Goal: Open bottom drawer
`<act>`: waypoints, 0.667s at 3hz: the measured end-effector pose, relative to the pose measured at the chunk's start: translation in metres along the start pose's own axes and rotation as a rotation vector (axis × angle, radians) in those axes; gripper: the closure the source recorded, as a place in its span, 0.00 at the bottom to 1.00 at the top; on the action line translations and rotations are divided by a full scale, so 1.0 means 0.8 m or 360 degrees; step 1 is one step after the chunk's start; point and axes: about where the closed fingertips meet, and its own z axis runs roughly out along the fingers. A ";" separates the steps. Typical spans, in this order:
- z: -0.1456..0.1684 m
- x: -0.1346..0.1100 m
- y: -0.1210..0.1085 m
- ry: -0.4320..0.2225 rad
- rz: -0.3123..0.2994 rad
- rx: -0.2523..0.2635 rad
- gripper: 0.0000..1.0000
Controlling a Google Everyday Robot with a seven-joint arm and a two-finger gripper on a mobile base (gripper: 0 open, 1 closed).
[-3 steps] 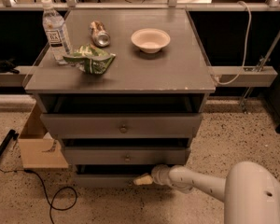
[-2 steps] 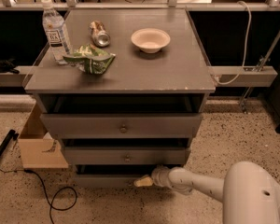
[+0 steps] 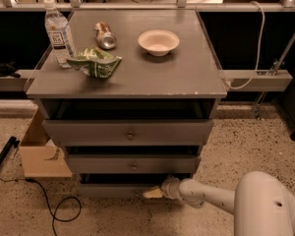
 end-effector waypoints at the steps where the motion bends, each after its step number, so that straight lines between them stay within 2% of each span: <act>1: -0.001 0.002 0.003 0.0011 0.0000 -0.0007 0.27; 2: -0.005 0.008 0.011 0.0035 0.0001 -0.0023 0.50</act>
Offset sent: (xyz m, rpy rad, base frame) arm -0.0189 0.0009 0.0008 -0.0118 0.0381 0.0207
